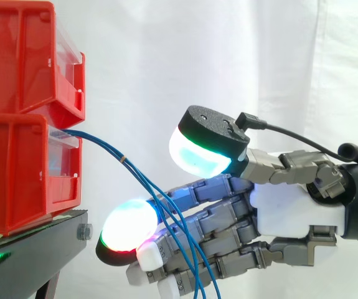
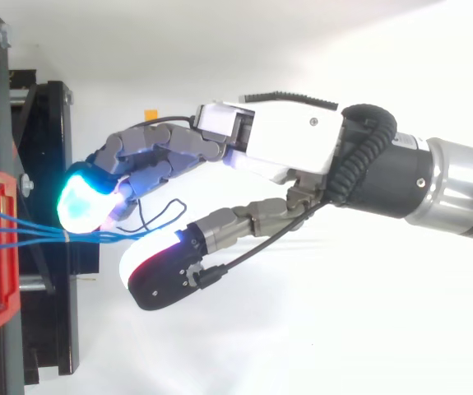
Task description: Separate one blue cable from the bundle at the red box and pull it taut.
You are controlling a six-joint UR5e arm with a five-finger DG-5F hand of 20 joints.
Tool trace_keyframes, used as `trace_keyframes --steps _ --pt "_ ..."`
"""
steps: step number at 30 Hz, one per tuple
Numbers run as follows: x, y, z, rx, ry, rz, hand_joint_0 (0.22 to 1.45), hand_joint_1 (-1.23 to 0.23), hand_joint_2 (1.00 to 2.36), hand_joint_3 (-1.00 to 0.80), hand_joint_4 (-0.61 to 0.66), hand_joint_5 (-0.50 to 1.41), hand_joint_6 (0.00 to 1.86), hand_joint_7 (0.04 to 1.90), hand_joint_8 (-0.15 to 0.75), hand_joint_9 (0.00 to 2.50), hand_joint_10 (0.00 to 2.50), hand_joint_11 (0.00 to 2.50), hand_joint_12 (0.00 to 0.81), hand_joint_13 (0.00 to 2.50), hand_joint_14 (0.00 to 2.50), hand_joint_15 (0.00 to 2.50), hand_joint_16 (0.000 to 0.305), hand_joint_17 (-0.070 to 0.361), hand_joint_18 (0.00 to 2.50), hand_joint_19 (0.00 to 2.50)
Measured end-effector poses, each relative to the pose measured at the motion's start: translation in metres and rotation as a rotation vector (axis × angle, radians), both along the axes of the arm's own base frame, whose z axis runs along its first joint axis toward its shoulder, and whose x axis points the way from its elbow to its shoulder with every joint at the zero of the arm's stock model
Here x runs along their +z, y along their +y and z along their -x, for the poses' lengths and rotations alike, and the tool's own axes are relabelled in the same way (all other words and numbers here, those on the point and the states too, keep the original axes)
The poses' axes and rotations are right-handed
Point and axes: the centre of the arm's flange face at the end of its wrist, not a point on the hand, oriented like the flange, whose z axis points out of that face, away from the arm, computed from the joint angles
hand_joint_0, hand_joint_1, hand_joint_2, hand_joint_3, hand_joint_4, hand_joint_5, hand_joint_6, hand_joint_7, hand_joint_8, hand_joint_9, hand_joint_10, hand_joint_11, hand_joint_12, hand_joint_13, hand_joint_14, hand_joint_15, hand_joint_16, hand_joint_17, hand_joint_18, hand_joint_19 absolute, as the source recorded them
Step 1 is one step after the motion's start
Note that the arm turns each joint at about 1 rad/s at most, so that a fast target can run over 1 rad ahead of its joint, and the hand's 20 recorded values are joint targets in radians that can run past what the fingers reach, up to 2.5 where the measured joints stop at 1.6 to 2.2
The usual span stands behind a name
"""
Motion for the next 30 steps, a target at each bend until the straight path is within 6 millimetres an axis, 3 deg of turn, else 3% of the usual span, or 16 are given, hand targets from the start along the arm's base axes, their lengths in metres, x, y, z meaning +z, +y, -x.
trace_keyframes --steps 19,30 --pt "0.006 -0.006 -0.006 0.055 -0.065 -0.063 0.61 -0.72 1.01 -0.41 0.28 -0.13 0.5 1.1 0.296 0.66 0.01 0.48 0.321 0.46 0.01 0.2 0.038 0.086 0.35 0.37" --pt "-0.003 -0.004 -0.011 0.087 -0.089 -0.07 0.62 -0.7 1.01 -0.39 0.28 -0.13 0.5 1.14 0.297 0.67 0.01 0.49 0.326 0.51 0.01 0.24 0.039 0.087 0.4 0.4"
